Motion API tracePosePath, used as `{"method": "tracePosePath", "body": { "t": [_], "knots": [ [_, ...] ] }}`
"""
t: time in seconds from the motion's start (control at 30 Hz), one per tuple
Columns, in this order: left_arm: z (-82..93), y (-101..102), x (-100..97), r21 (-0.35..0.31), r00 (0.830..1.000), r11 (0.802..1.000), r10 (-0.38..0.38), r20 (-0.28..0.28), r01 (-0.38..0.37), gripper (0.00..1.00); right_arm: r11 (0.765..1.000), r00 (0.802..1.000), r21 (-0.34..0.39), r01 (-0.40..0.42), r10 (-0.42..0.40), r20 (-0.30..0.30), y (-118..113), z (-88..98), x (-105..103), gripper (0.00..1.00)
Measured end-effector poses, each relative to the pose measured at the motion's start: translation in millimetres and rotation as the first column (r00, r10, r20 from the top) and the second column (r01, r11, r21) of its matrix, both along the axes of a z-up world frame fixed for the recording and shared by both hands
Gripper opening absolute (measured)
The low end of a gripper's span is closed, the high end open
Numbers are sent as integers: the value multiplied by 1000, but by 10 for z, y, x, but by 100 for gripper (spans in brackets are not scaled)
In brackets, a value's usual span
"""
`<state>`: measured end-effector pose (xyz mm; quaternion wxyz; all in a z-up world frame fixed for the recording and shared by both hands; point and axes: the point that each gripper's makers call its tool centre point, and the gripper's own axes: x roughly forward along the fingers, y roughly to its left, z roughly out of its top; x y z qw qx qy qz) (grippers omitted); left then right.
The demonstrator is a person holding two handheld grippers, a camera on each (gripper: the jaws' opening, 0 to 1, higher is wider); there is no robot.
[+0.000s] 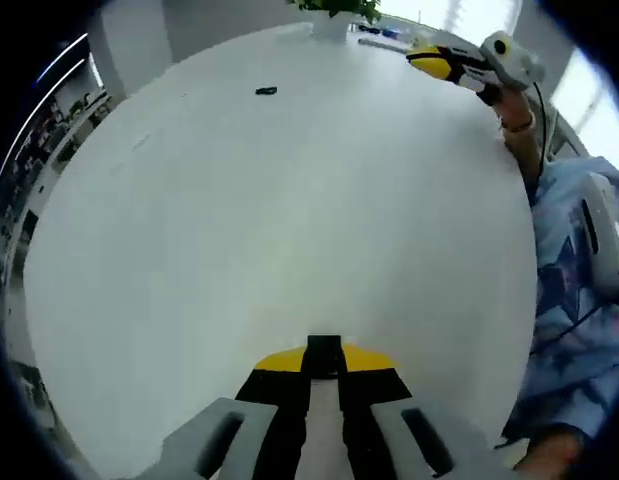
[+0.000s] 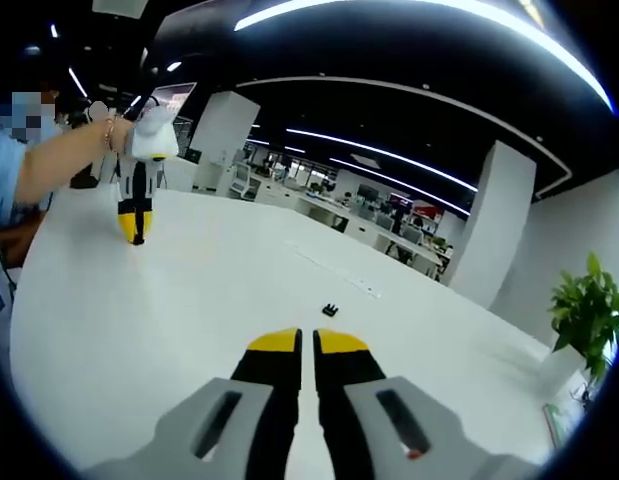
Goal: Snap the two parts of the plastic buckle together until the buckle closes and remains connected.
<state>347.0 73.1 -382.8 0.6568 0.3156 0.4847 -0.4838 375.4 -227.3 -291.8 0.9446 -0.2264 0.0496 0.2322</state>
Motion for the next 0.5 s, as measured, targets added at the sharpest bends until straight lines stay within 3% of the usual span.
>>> {"method": "tracePosePath", "body": {
  "t": [0.2,0.3,0.4,0.5],
  "knots": [
    [12,-32,-196,23,996,996,-89,22,88,10,1000,1000,6,12,-12,17,-21,34,14,5],
    [15,-55,-254,24,995,995,-98,26,97,10,999,999,30,17,-18,33,-49,76,23,8],
    [21,-65,-274,31,993,993,-118,29,117,10,995,999,96,22,-26,43,-93,135,45,14],
    [23,-67,-283,29,994,994,-105,19,104,10,984,996,176,-2,-13,87,-99,257,55,13]
  ]
}}
